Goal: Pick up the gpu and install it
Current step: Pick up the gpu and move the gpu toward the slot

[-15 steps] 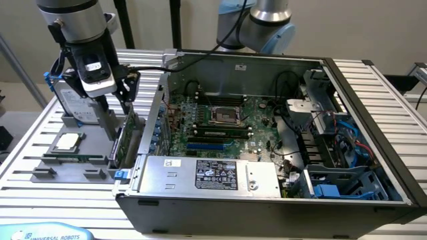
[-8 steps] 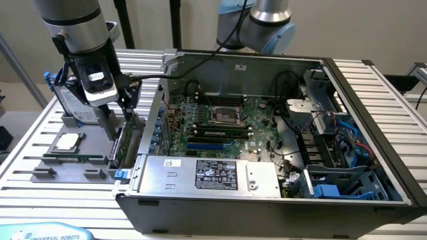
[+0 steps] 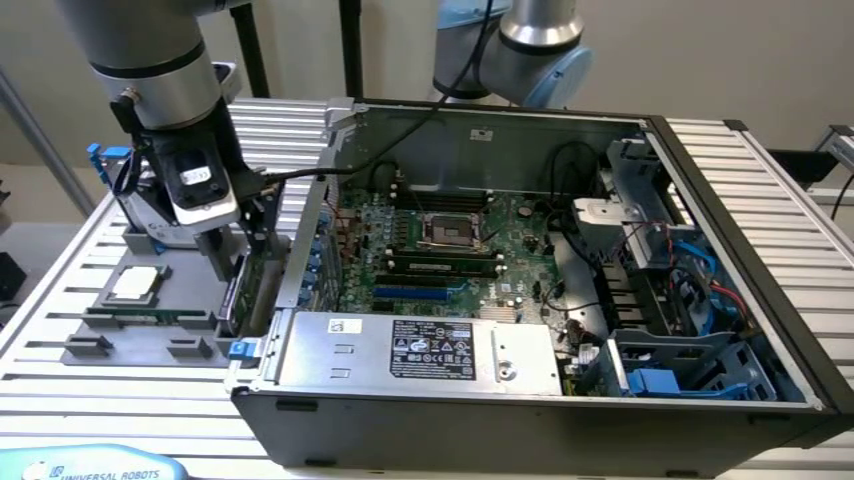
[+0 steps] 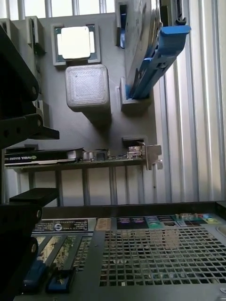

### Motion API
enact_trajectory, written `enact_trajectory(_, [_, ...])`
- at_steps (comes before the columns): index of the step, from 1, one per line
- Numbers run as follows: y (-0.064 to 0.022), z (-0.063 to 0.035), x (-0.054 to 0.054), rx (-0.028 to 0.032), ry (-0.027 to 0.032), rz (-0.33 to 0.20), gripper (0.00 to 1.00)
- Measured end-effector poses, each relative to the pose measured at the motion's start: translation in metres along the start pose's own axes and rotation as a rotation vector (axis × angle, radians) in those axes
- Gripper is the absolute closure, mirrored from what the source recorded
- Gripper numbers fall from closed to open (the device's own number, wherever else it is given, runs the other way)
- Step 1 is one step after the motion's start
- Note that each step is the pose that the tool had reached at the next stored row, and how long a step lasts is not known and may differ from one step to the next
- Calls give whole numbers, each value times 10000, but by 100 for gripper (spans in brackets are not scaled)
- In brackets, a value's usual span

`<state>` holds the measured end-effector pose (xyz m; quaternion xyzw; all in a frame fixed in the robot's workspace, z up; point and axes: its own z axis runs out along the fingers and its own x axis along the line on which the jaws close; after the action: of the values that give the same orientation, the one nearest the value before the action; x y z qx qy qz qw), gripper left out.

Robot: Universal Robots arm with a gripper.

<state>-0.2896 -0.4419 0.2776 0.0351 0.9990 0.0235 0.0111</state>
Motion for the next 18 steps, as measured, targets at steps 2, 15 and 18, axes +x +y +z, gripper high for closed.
enact_trajectory(2, [-11, 36, 0, -1, -1, 2, 46])
enact_trajectory(15, [2, 272, 99, -5, -55, -3, 46])
enact_trajectory(18, [20, 327, 103, -7, -87, -5, 46])
